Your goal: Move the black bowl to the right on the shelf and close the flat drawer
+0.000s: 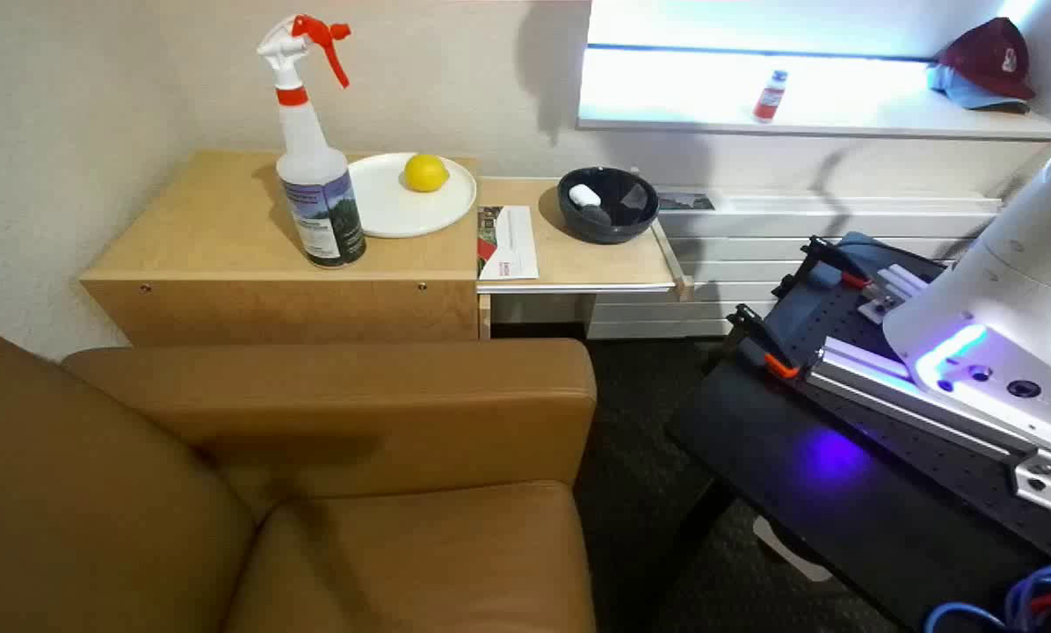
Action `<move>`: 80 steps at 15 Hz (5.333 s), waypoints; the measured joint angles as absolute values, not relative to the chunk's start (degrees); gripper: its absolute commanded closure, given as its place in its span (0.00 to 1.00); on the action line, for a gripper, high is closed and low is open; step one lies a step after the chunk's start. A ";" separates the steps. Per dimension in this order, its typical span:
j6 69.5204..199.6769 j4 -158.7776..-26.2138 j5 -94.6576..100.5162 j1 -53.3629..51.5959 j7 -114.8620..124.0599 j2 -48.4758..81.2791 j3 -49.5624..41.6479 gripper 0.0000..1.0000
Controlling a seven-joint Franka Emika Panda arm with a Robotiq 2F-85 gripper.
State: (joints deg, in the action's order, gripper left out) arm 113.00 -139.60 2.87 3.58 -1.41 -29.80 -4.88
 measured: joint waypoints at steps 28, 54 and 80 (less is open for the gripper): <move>127.59 -148.44 -13.19 1.48 14.85 -8.52 -2.50 0.00; 162.54 -141.68 -18.04 -3.70 43.85 25.47 -3.22 0.00; 162.45 -140.92 -24.96 0.92 42.65 23.71 -3.13 0.97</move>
